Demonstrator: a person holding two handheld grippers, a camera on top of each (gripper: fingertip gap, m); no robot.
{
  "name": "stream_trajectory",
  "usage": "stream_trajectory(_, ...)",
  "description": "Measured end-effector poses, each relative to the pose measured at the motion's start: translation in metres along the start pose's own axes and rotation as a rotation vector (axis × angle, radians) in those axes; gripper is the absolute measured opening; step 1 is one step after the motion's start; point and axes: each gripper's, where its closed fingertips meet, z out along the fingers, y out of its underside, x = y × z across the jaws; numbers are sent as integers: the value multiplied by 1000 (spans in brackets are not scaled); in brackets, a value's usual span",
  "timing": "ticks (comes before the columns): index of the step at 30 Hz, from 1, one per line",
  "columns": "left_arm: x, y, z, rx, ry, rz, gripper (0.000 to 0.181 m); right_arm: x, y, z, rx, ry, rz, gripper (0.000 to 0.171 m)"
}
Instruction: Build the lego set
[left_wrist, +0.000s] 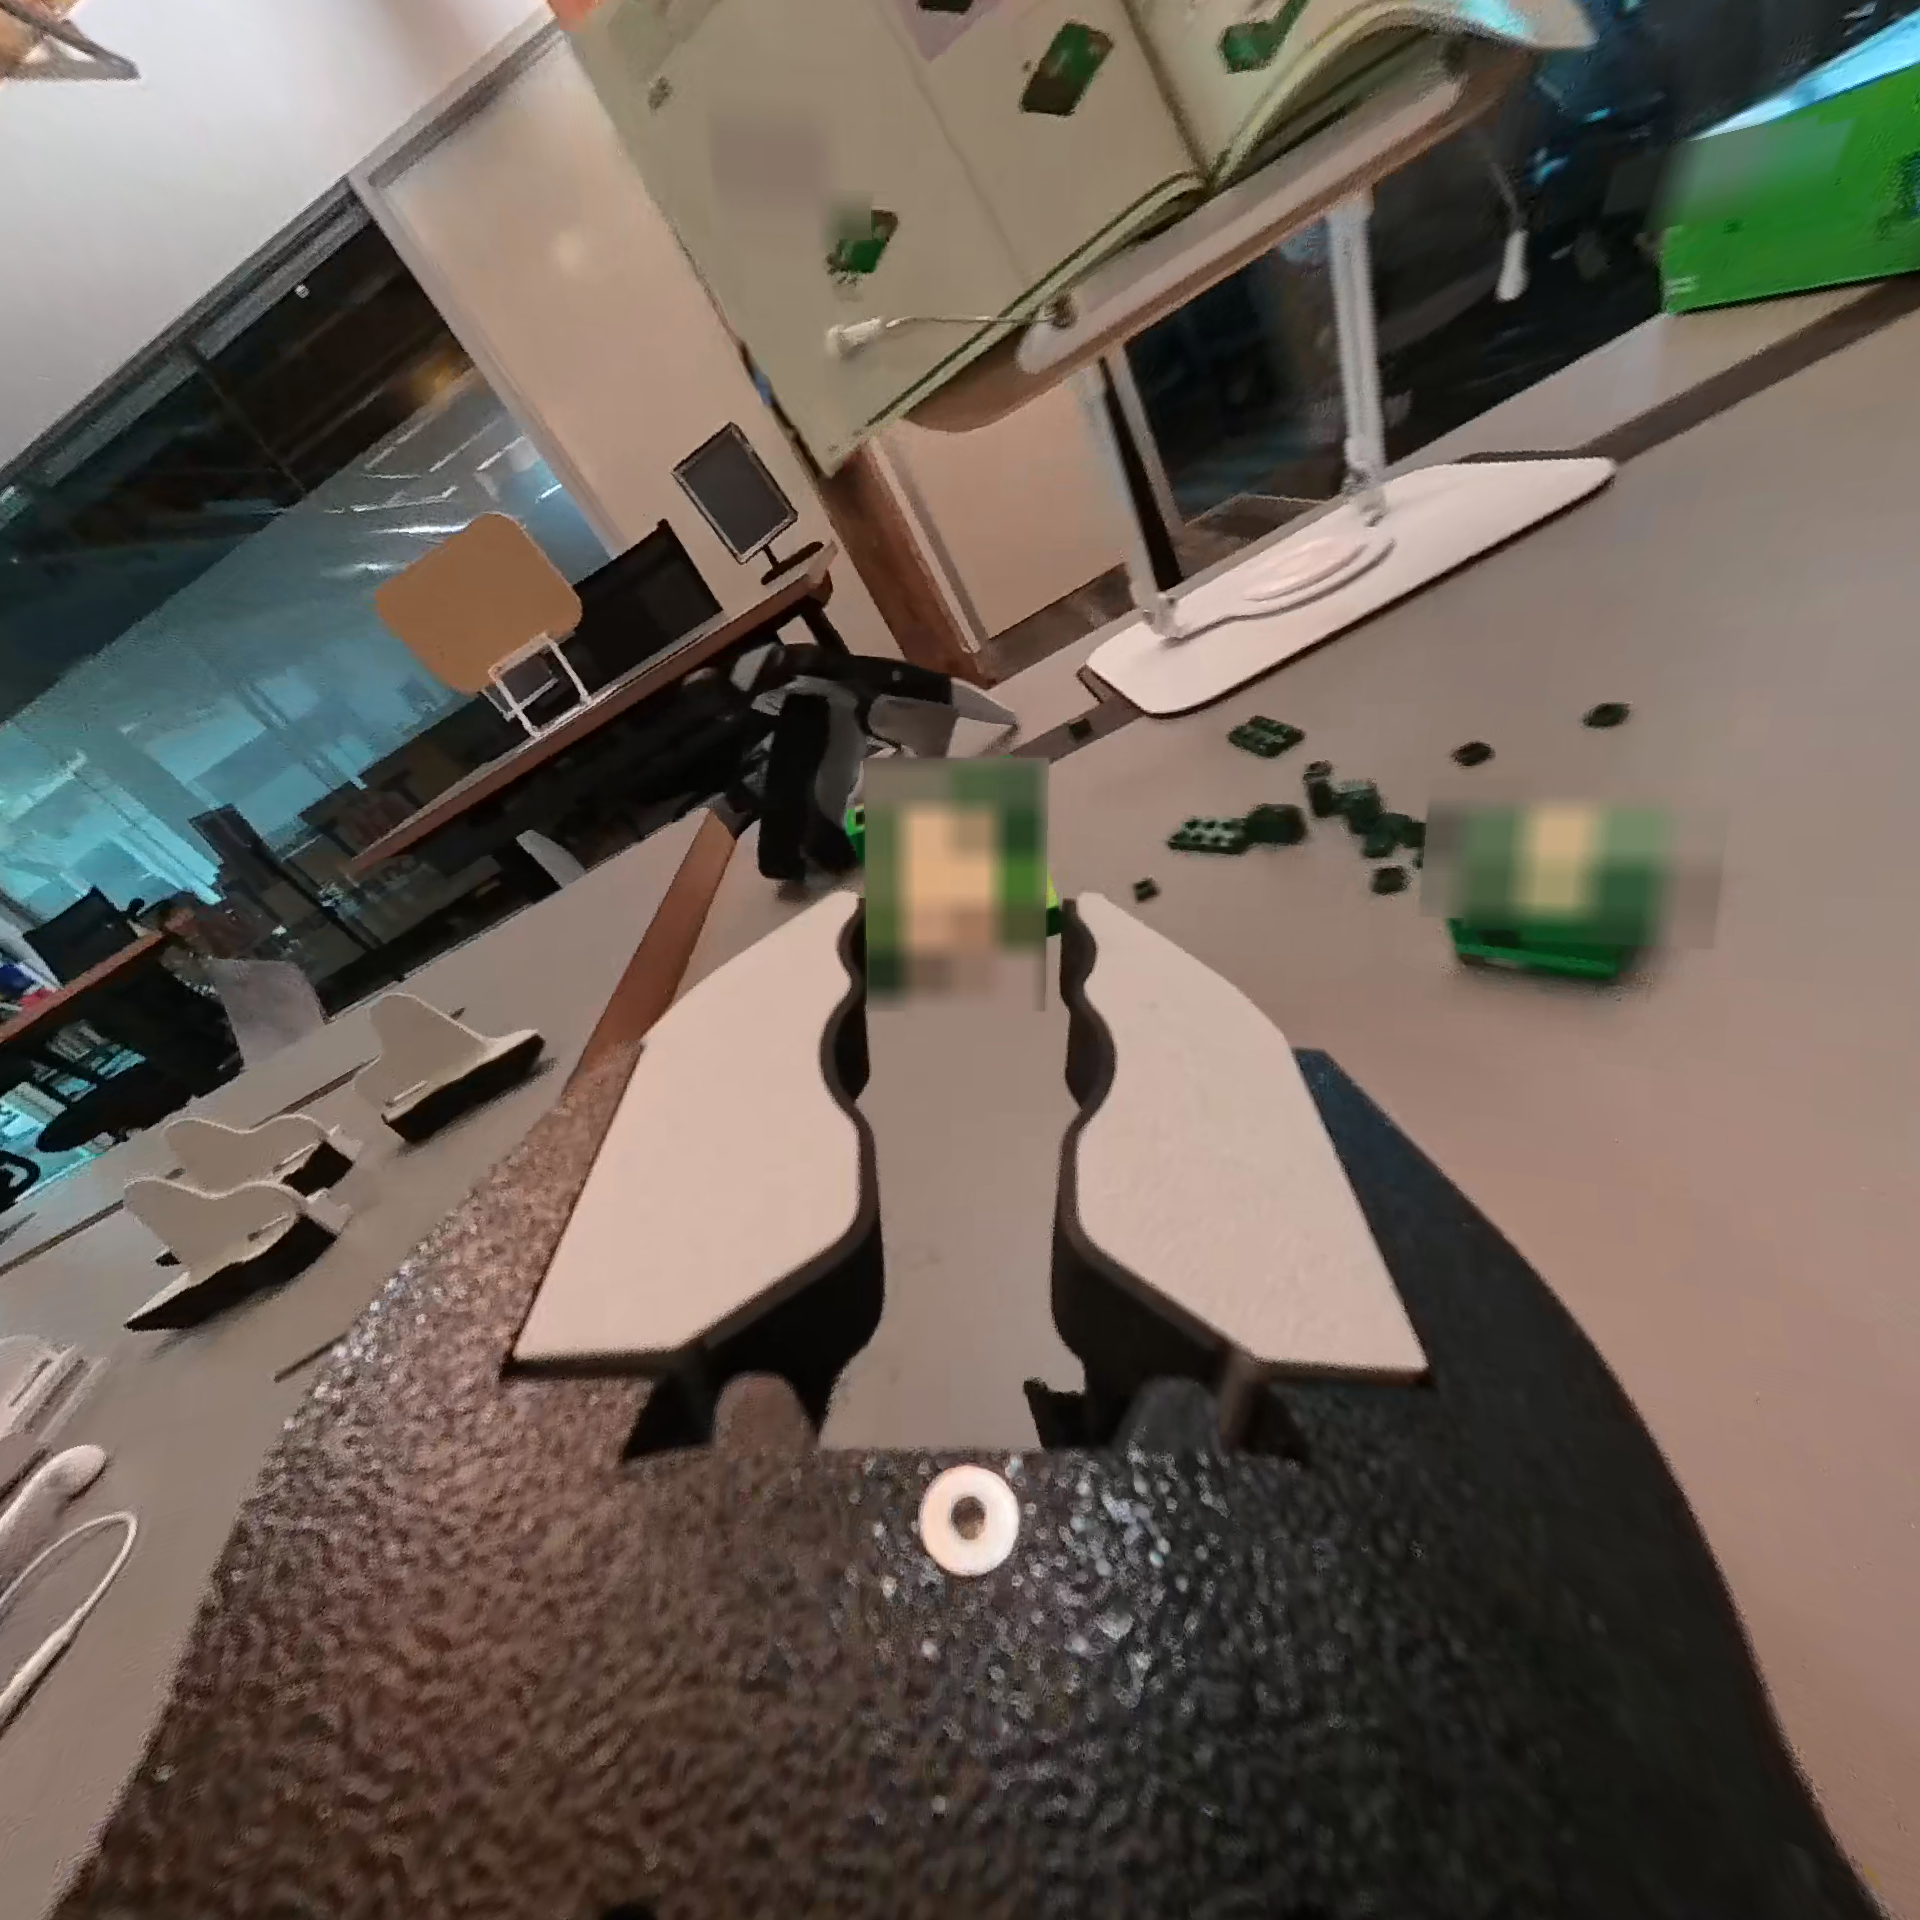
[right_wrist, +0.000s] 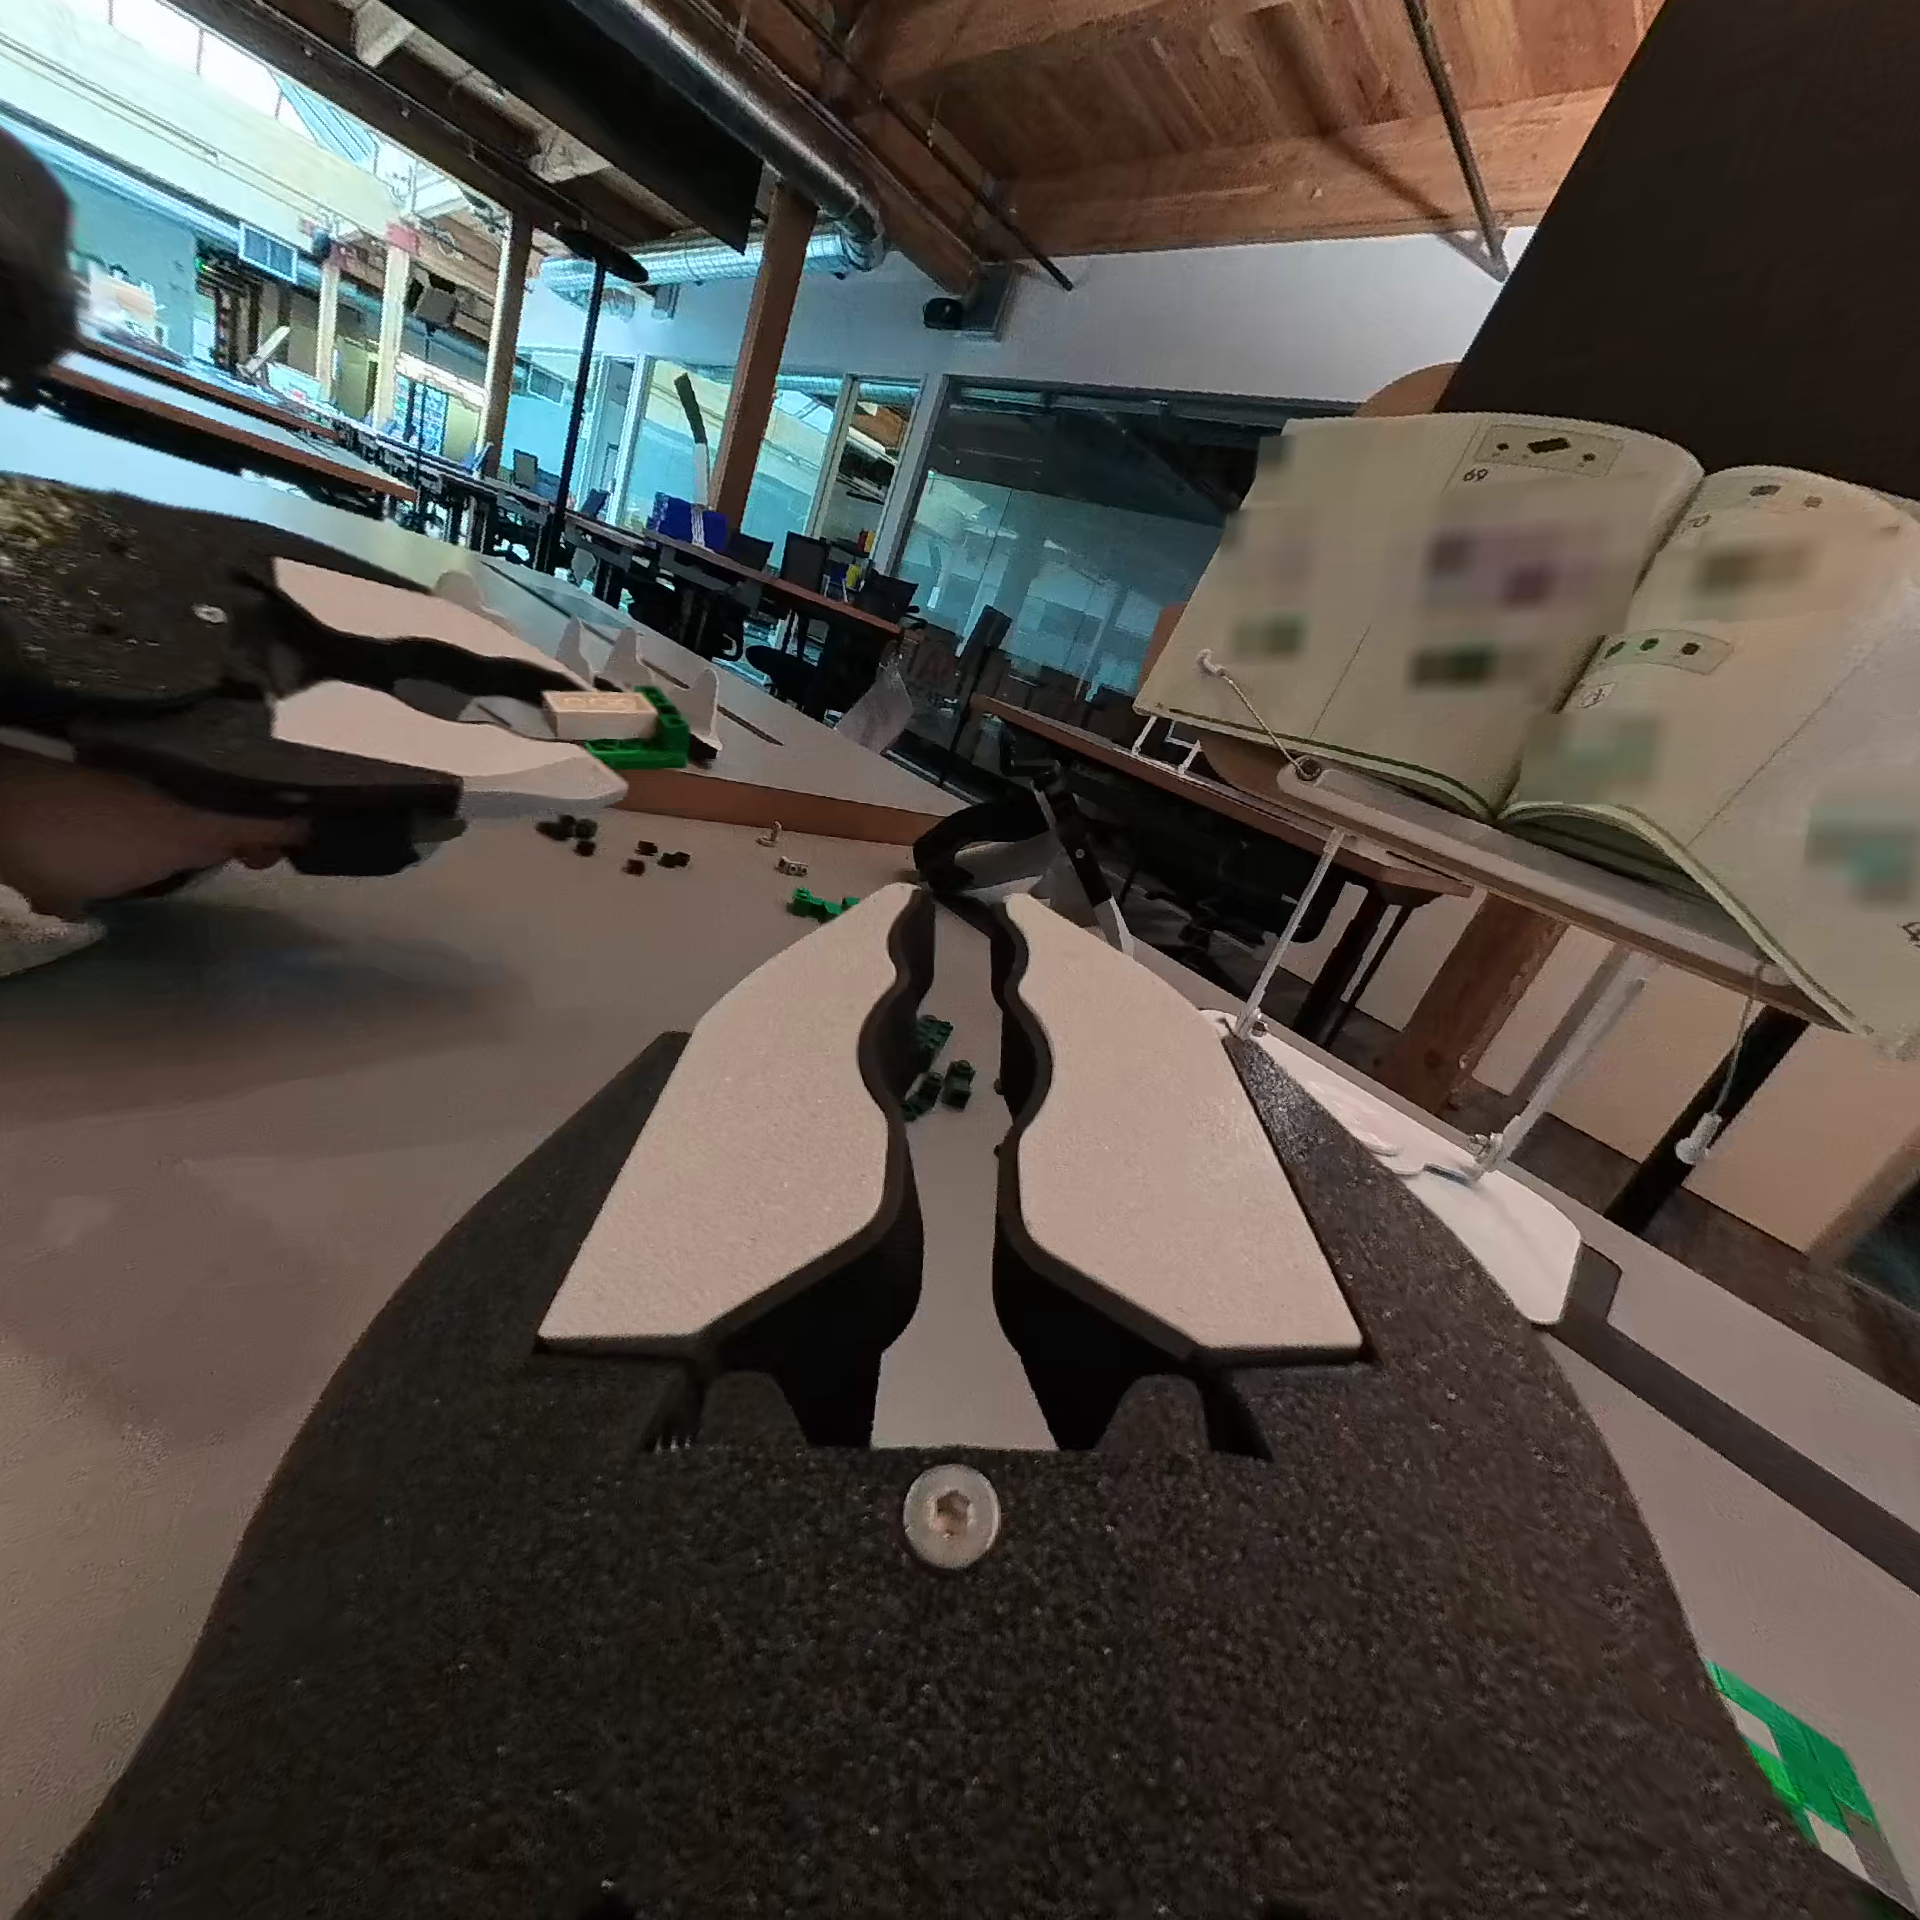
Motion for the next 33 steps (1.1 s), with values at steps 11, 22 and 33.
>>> stream_trajectory(11,48,-8,35,66,291,77,34,-1,-6,0,34,5,-5,0)
stream_trajectory(22,44,-5,36,27,285,-2,34,20,39,57,-372,-208,-38,0)
stream_trajectory(33,7,-4,36,44,146,-169,34,25,110,89,-790,-574,198,20)
